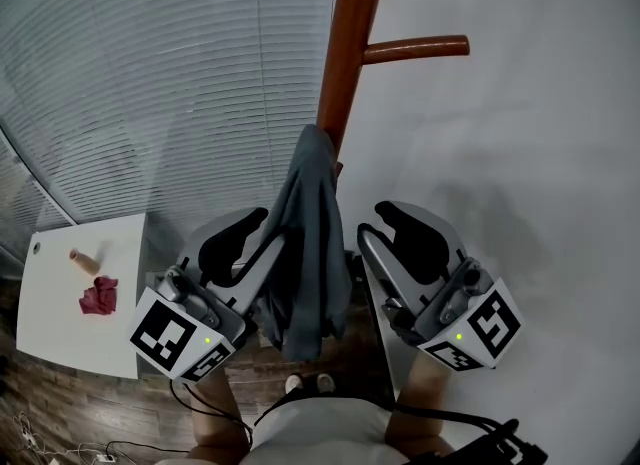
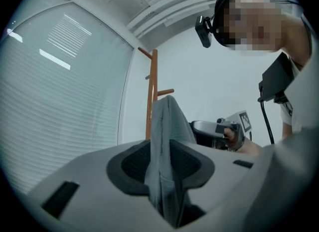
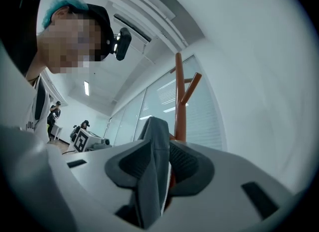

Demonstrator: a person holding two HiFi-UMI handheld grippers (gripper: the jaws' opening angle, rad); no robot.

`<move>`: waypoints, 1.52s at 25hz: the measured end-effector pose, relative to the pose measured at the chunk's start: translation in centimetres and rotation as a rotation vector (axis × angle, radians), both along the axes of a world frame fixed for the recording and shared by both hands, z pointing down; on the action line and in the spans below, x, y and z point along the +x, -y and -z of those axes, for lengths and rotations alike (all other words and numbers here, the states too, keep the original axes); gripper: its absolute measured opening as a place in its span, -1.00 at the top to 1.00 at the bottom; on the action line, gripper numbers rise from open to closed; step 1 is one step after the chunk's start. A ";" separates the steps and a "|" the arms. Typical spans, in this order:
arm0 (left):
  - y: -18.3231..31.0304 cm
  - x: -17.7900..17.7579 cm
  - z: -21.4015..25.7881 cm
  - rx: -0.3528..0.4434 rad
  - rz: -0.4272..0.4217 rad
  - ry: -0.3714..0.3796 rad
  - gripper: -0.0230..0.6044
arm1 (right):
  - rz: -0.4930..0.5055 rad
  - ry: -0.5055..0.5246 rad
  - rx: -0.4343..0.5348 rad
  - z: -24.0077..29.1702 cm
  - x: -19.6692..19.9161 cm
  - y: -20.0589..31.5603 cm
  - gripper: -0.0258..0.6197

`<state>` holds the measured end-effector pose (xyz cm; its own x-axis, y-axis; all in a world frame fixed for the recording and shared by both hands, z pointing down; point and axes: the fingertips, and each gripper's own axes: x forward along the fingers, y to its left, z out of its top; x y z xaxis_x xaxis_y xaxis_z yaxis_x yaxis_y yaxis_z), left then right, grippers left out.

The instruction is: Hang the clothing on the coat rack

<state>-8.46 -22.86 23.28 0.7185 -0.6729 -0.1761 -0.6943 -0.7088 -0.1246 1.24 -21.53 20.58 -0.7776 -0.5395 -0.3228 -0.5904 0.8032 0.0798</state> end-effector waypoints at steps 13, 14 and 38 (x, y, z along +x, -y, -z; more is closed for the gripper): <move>-2.5 -6.5 6.9 0.227 0.404 -0.136 0.88 | -0.168 0.022 0.016 1.3 0.9 0.2 0.84; -2.2 -6.9 6.8 0.212 0.442 -0.130 0.88 | -0.173 0.023 0.023 1.2 0.9 0.3 0.84; 0.7 -6.2 4.2 0.143 0.505 0.019 0.89 | -0.210 0.014 0.023 0.6 0.2 1.6 0.86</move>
